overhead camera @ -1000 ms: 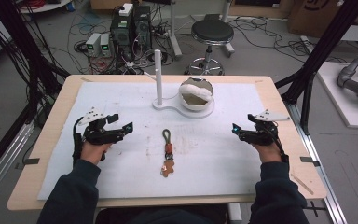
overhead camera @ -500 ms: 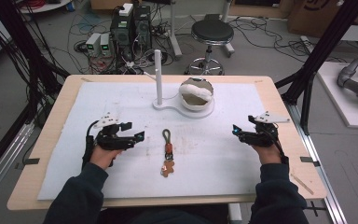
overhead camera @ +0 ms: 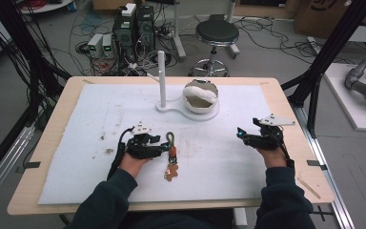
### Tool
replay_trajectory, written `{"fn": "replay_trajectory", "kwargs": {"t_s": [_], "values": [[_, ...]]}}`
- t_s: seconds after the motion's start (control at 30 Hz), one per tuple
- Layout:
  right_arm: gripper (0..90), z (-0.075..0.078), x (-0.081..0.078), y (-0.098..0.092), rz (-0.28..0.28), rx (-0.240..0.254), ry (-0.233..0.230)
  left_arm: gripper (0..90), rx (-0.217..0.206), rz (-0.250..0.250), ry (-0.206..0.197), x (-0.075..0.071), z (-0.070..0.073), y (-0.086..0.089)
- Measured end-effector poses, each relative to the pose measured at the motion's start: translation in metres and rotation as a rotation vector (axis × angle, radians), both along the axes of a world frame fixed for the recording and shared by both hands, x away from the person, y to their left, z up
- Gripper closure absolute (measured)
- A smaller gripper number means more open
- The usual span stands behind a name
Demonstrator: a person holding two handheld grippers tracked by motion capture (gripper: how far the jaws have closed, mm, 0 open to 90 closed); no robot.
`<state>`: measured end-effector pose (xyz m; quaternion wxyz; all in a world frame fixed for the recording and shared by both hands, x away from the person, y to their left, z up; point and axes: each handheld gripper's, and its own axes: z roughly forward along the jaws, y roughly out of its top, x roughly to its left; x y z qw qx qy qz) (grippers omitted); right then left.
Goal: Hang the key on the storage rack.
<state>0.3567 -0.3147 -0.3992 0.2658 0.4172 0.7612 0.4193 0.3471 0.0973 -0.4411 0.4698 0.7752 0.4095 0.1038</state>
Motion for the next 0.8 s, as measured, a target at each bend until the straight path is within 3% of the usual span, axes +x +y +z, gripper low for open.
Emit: {"fn": "replay_trajectory", "kwargs": {"t_s": [0.17, 0.23, 0.33, 0.47, 0.5, 0.53, 0.63, 0.8], "values": [[24.2, 0.0, 0.0, 0.0, 0.002, -0.002, -0.002, 45.0, 0.029, -0.02, 0.025, 0.002, -0.003, -0.023], [24.2, 0.0, 0.0, 0.0, 0.002, 0.001, 0.0, 41.0, 0.083, -0.02, 0.02, 0.001, -0.005, -0.031], [24.2, 0.0, 0.001, -0.001, 0.004, -0.001, 0.002, 31.8, 0.174, 0.018, 0.007, 0.0, -0.009, -0.043], [24.2, -0.001, 0.001, 0.0, 0.006, -0.001, 0.004, 31.6, 0.248, 0.016, -0.024, -0.003, -0.009, -0.048], [24.2, -0.001, 0.001, 0.0, 0.007, -0.001, 0.003, 35.2, 0.258, 0.012, -0.033, -0.003, -0.008, -0.048], [24.2, -0.001, 0.001, 0.0, 0.007, -0.001, 0.003, 38.5, 0.259, 0.014, -0.031, -0.003, -0.007, -0.046], [24.2, 0.0, 0.0, -0.001, 0.007, -0.001, 0.001, 63.1, 0.257, -0.033, -0.037, -0.002, -0.006, -0.042], [24.3, 0.0, 0.0, -0.001, 0.003, 0.001, 0.003, 68.9, 0.195, -0.095, 0.001, 0.006, -0.005, -0.03]]}}
